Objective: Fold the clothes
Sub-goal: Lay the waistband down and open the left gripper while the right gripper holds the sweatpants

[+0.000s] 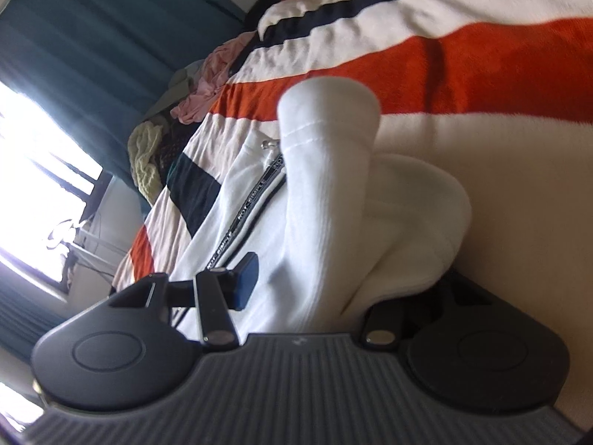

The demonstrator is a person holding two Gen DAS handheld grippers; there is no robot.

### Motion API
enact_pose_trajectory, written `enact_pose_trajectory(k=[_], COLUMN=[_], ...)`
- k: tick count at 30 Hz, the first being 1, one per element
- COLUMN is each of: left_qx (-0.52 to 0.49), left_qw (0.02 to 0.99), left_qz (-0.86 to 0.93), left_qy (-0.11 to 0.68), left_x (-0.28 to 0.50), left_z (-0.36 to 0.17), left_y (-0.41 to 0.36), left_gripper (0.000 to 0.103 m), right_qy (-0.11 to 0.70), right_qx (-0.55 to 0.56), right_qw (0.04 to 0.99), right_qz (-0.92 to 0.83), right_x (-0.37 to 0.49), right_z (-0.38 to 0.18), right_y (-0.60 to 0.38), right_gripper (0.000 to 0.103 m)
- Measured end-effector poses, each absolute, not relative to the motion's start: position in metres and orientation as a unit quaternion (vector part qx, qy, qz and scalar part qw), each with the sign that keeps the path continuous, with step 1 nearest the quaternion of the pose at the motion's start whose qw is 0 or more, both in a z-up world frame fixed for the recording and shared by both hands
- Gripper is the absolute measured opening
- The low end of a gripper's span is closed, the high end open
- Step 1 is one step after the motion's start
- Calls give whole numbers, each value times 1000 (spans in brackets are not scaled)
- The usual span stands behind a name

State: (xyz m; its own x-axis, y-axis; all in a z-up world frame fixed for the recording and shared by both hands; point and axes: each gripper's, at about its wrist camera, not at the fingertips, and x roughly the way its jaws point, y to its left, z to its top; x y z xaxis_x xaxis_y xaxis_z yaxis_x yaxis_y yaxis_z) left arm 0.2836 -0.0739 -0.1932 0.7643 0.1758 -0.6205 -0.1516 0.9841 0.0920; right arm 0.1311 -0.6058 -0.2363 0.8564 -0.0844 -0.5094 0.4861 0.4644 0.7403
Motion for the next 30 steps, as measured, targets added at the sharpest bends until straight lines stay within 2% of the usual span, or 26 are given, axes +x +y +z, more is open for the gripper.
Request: enact_pose_trajectory(k=[8,15,25,28,30], left_qx=[18,22,38,36,35], left_qw=[939,941,938,936,935], left_qz=[87,90,90,74,63], left_qy=[332,326,333,342,348], left_x=[283,283,286,282,280], left_z=[-193,-195,-193,-189,-186], left_y=[-74,-75,-78,-73,-70], left_gripper=[103,103,103,103,103], right_qy=[183,129,105,112,115], right_qx=[555,551,569,575,574], right_qw=[797,815,811,804,804], right_qz=[-151,-124,-92,-102,-102], right_x=[119,114,121,122,123], right_z=[-245,-260,-242,-246,-249], right_y=[-616,-611,-610,-612,-614], right_gripper=[52,53,57,55,50])
